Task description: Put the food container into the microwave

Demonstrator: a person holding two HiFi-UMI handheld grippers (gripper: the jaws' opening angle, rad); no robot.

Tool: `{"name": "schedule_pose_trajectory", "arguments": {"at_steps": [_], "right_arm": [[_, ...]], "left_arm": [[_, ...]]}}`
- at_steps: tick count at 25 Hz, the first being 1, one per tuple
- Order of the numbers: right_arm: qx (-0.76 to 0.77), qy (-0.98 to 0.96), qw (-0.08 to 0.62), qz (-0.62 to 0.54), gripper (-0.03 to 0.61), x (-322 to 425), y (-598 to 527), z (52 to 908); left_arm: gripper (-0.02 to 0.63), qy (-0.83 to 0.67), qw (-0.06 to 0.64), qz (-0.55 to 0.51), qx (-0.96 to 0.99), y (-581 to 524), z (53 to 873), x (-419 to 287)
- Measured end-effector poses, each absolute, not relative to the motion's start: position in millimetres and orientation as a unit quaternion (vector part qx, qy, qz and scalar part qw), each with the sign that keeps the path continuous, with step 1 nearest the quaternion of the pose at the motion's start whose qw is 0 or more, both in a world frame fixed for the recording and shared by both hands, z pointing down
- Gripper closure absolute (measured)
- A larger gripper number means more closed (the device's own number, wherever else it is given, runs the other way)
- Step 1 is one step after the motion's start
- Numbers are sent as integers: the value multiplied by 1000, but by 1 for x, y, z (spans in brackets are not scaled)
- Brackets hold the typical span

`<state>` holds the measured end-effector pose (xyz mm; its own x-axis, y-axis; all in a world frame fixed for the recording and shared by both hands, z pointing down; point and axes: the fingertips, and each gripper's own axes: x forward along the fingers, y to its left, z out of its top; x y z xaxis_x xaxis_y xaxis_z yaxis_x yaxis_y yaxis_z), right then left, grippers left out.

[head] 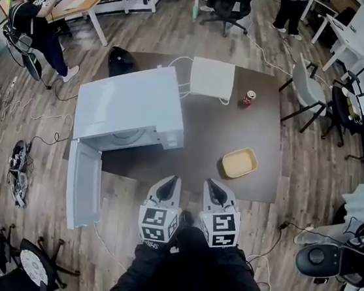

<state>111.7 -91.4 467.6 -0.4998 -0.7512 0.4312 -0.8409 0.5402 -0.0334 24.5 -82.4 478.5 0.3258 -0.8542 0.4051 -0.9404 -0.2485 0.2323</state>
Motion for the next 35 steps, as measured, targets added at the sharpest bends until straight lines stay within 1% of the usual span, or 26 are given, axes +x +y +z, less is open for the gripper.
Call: {"name": "schedule_pose_trajectory", "arguments": {"at_steps": [5,13,15,23,35], "right_arm": [[486,-831,223,156,554,146,-112,512],[494,-801,276,195,552,181,-137,588],[491,-797,289,202,541,186,-146,607],[481,-777,340,223,523,203,-173,671],[455,-752,420,226,508,211,-194,739]], "left_arm": [[581,-548,238,128,792,-104,510,44],[581,-510,262,167,803,-131,567,76],[581,-502,270,175,803,-139,584,82],[580,-482,310,204,793,-154,643,94],[580,-483,330,213,783,-168,677,84]]}}
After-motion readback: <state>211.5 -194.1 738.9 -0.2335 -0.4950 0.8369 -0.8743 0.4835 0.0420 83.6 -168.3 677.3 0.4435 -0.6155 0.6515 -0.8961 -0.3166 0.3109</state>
